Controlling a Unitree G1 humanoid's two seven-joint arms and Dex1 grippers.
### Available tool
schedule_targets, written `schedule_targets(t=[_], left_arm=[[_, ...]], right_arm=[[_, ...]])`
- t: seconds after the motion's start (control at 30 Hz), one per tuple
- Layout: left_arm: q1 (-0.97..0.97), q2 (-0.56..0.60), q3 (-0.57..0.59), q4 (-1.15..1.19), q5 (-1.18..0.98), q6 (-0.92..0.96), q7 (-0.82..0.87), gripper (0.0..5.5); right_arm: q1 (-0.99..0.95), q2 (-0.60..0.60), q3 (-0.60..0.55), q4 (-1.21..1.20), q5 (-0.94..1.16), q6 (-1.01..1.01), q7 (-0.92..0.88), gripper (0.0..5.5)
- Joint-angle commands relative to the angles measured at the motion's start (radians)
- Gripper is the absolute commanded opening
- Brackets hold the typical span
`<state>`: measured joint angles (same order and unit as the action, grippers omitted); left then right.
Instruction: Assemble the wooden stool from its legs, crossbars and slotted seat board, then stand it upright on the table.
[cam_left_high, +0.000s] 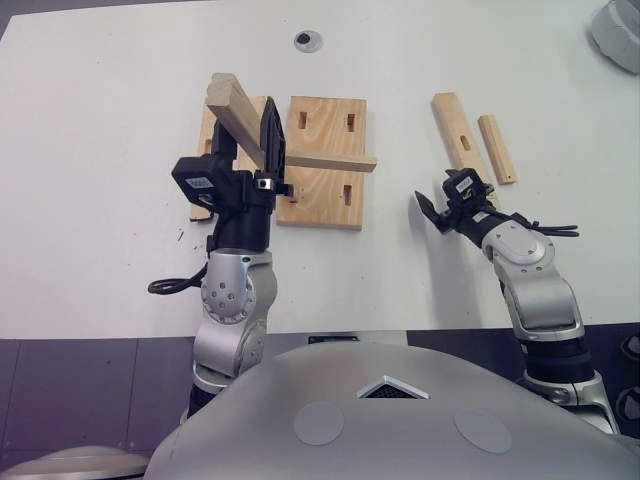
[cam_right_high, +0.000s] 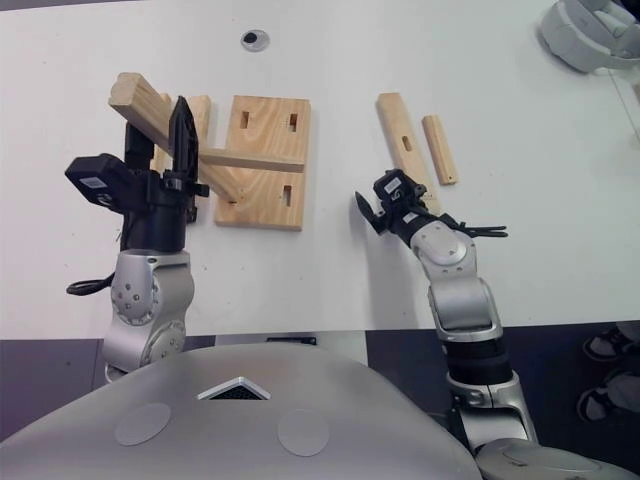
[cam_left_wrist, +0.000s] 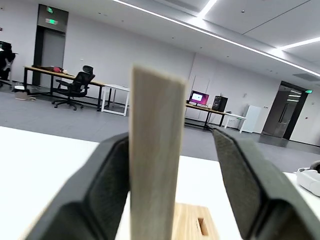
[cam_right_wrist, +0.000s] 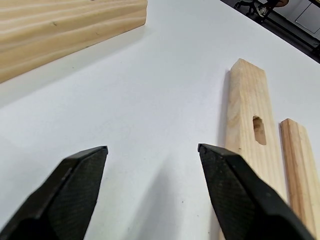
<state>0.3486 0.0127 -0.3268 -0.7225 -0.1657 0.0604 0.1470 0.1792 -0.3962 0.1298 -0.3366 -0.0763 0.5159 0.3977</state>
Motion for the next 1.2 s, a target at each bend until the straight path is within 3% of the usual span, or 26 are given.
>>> schedule_targets(t=[0.03,0.13,0.23,0.33,0.4,0.53,0.77,0.93,1.2], left_arm=[[0.023,0.041,0.025,-0.117,-0.093,0.068,-0.064,3.33],[0.121,0.178,0.19,-0.21,-0.246,0.081,-0.193,3.79],[-0.054,0.305,0.47,-0.215,-0.567,0.126,-0.198,4.52],[-0.189,0.369,0.6,-0.121,-0.736,0.157,-0.182,5.07],[-0.219,0.372,0.594,-0.005,-0.652,0.198,-0.146,5.39],[-0.214,0.33,0.472,0.146,-0.457,0.327,-0.024,5.39],[-0.108,0.306,0.285,0.175,-0.291,0.411,-0.074,5.39],[-0.051,0.273,0.245,0.262,-0.183,0.427,-0.063,5.39],[-0.021,0.271,0.222,0.275,-0.107,0.51,-0.108,4.06]], right_arm=[[0.028,0.015,0.0,-0.01,-0.003,-0.014,-0.026,3.38],[0.058,0.017,-0.03,-0.006,-0.001,-0.023,-0.049,3.38],[0.076,0.028,-0.068,0.014,0.002,-0.037,-0.084,3.38],[0.055,0.042,-0.074,0.058,0.0,-0.06,-0.108,3.38],[0.034,0.051,-0.073,0.082,-0.003,-0.074,-0.118,3.38],[-0.025,0.043,-0.084,0.138,-0.003,-0.097,-0.116,3.38],[-0.045,0.03,-0.089,0.176,-0.006,-0.122,-0.107,3.38],[-0.061,0.036,-0.097,0.186,0.003,-0.113,-0.103,3.38],[-0.068,0.057,-0.11,0.188,0.013,-0.097,-0.117,3.38]])
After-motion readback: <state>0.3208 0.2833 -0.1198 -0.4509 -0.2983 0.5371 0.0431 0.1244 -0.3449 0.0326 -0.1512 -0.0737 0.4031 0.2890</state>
